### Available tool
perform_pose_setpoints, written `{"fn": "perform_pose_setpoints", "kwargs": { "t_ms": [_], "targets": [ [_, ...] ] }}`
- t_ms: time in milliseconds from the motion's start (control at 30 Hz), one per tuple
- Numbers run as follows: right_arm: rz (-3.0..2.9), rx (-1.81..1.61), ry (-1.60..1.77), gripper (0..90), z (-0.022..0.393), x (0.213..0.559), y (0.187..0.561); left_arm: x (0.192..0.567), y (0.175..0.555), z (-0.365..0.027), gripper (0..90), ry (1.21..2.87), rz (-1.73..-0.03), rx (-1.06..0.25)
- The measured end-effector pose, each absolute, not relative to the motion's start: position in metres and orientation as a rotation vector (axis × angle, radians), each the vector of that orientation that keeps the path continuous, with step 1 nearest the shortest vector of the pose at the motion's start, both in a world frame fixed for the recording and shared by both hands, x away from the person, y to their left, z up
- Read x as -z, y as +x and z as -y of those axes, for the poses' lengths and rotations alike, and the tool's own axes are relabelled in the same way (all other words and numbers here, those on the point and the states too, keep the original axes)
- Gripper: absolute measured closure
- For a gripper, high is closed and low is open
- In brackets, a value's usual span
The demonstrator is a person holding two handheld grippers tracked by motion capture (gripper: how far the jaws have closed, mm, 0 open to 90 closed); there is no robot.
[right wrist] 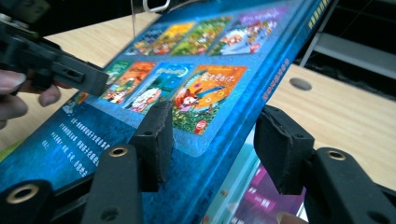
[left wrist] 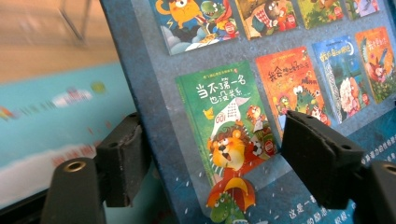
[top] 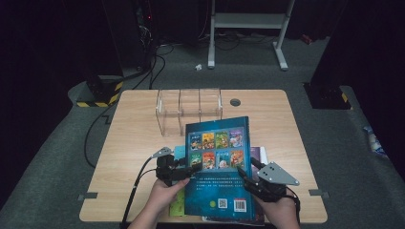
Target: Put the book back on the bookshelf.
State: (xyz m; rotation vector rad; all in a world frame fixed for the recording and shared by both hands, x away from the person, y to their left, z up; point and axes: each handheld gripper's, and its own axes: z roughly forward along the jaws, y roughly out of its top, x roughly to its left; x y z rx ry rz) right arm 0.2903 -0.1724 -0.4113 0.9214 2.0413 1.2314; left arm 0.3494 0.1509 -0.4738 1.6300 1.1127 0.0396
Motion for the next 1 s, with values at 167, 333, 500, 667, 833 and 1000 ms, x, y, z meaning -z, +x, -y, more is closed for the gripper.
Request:
{"fn": "perform_pose_setpoints", "kwargs": {
  "t_ms": [167,333,500,667,833,1000],
  "targets": [
    [-2.006,-1.243,0.937,51.4,0.172,0.406,0.294,0.463,0.344,-0.153,33.1,1.604,-1.096,-0.13],
    [-1.973,-1.272,0.965,53.6,0.171,0.405,0.301,0.455,0.339,-0.156,38.6,1.58,-1.081,-0.216],
    [-1.941,-1.286,0.98,54.9,0.168,0.402,0.303,0.446,0.336,-0.16,43.0,1.556,-1.067,-0.28],
    [-1.922,-1.309,0.959,56.9,0.161,0.398,0.307,0.436,0.334,-0.166,44.7,1.559,-1.058,-0.346],
    [-1.917,-1.33,0.935,57.7,0.144,0.397,0.311,0.432,0.333,-0.186,45.7,1.54,-1.076,-0.39],
    [-1.939,-1.34,0.911,57.9,0.121,0.399,0.318,0.435,0.331,-0.208,46.0,1.522,-1.114,-0.411]
  ]
}}
